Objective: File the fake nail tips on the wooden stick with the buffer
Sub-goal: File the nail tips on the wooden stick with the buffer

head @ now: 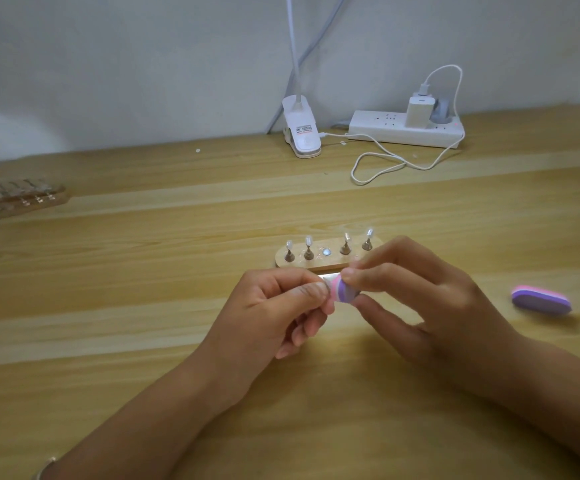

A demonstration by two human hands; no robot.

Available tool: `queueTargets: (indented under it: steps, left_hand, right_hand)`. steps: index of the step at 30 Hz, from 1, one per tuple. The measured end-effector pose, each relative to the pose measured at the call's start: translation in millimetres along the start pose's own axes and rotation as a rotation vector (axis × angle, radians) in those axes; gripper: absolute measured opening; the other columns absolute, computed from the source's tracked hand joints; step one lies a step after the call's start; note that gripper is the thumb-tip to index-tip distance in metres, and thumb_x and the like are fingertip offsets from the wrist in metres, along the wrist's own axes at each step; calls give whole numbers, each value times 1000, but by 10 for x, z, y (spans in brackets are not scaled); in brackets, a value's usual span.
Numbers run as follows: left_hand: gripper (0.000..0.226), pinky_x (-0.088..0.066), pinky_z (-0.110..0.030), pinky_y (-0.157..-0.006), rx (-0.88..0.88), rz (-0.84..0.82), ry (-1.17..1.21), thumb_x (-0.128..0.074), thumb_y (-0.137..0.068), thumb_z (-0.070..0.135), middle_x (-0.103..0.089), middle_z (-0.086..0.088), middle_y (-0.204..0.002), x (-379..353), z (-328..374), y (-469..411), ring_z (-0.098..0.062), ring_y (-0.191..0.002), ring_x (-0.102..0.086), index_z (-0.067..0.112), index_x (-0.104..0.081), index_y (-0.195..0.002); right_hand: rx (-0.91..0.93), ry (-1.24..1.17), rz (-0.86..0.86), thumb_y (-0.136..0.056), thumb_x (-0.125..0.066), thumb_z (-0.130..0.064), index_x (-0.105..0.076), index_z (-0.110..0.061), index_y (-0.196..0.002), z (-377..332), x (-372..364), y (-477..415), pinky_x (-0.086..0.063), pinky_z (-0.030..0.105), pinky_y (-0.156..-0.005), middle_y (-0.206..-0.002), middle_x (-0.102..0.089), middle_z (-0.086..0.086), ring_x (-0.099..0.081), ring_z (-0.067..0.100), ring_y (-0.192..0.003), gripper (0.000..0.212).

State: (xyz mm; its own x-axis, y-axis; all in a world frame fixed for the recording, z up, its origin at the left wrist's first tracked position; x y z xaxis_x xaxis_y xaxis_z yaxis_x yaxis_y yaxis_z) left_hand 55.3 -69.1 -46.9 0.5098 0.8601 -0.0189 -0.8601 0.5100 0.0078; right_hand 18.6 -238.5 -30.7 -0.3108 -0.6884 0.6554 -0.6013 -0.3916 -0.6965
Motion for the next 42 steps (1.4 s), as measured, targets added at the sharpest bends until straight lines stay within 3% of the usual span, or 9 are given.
queueTargets:
  steps: [14, 33, 38, 42]
  left_hand:
    - [22, -25, -16, -40, 61, -50, 19, -51, -85, 22, -38, 5, -52, -26, 14, 18, -9, -46, -31, 18, -58, -64]
    - [22, -23, -15, -38, 134, -110, 58, -49, -85, 25, -37, 6, -53, -29, -7, 18, -9, -44, -32, 21, -56, -65]
    - [23, -22, -15, -38, 139, -136, 82, -49, -87, 25, -37, 7, -53, -41, -8, 23, -8, -43, -31, 22, -55, -66]
    - [23, -22, -16, -38, 155, -206, 111, -47, -89, 23, -36, 5, -54, -60, 6, 29, -9, -44, -31, 20, -55, -67]
  right_hand:
    - [65, 65, 33, -94, -64, -6, -75, 1, -105, -104, -14, 12, -53, 35, -78, -99, -66, 15, -67, 27, -90, 16]
    - [32, 17, 37, -93, -64, -6, -74, 3, -102, -45, 27, -11, -54, 33, -80, -97, -65, 15, -67, 23, -90, 17]
    - [84, -18, 50, -97, -63, -8, -71, -6, -110, -132, -9, 19, -54, 29, -84, -100, -65, 14, -67, 22, -95, 15]
    - [22, 14, 48, -93, -64, -7, -74, 3, -100, -1, 56, -11, -55, 33, -81, -98, -65, 15, -67, 20, -91, 15]
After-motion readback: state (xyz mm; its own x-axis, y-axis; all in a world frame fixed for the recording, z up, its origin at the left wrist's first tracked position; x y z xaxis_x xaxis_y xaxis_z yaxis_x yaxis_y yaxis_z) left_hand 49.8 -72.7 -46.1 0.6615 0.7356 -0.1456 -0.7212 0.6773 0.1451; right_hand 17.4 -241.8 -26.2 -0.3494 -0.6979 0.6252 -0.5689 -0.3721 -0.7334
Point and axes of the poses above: each hand's wrist, its own y-axis away from the middle knuckle, its own x-axis out of the back of the hand, z = x × y, the point moved 4 cm from there along -y, towards the middle knuckle
